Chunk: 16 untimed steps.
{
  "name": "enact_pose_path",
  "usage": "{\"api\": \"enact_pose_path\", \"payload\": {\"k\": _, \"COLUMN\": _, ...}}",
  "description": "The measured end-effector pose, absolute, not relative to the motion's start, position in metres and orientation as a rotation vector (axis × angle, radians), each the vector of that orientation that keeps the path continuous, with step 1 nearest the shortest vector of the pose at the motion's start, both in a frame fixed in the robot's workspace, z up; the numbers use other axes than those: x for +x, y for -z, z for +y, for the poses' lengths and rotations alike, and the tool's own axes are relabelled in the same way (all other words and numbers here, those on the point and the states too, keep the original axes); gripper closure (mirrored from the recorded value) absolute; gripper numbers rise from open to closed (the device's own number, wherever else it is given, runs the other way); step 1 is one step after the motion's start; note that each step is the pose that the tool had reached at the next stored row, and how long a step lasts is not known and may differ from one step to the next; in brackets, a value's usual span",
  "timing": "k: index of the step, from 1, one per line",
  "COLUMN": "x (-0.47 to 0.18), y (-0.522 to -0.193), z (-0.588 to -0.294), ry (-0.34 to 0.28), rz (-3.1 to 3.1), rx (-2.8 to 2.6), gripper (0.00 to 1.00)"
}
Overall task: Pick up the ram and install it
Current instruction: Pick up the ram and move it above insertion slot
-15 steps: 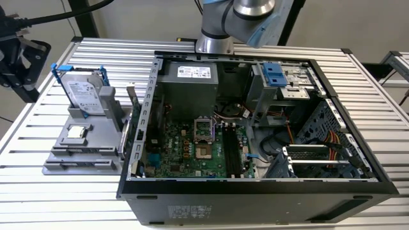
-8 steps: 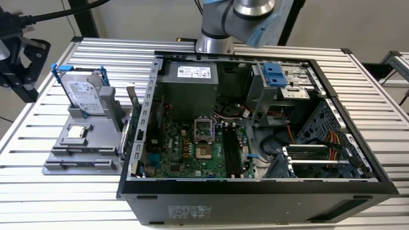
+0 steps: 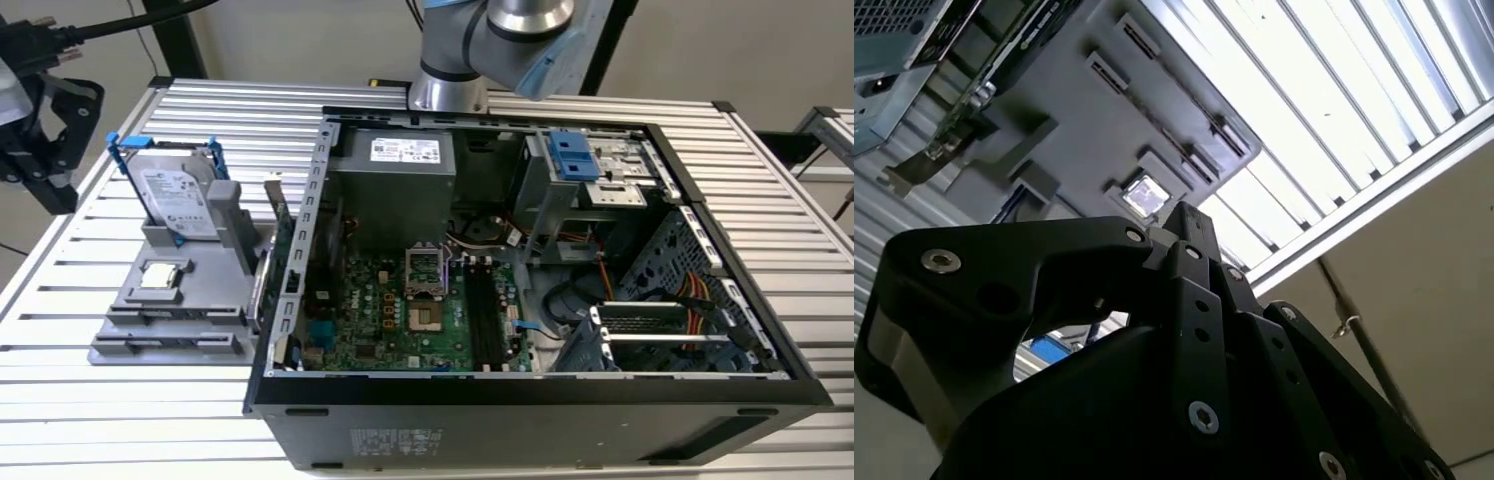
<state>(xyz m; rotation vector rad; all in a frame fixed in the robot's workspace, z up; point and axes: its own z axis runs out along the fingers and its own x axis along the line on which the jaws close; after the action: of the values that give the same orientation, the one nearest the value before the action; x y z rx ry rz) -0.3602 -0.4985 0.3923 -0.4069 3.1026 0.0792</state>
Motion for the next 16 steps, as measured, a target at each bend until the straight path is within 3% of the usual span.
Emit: {"api": "enact_pose_path", "payload": {"k": 16, "x": -0.3609, "y": -0.3923, "z": -0.4985, "ry": -0.080, "rz": 3.074, "rx": -0.604, "gripper": 1.00}}
